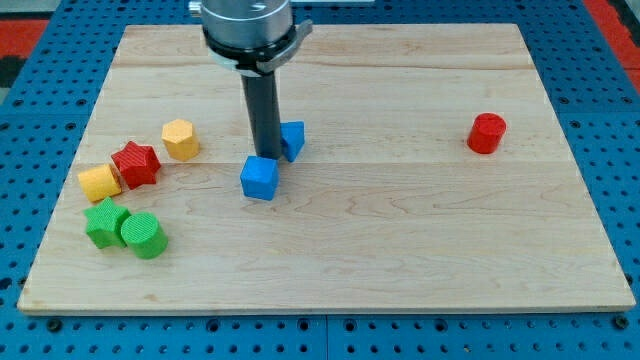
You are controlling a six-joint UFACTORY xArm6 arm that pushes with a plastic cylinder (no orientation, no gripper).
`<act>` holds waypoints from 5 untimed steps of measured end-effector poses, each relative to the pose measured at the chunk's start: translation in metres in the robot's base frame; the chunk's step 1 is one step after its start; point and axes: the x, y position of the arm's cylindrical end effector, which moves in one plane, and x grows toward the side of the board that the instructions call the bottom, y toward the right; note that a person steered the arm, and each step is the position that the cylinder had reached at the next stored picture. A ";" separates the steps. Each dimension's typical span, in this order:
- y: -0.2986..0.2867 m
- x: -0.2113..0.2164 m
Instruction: Slightly push the blue triangle downwards
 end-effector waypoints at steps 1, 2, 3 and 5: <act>-0.053 -0.016; -0.019 -0.048; 0.043 -0.044; -0.043 -0.018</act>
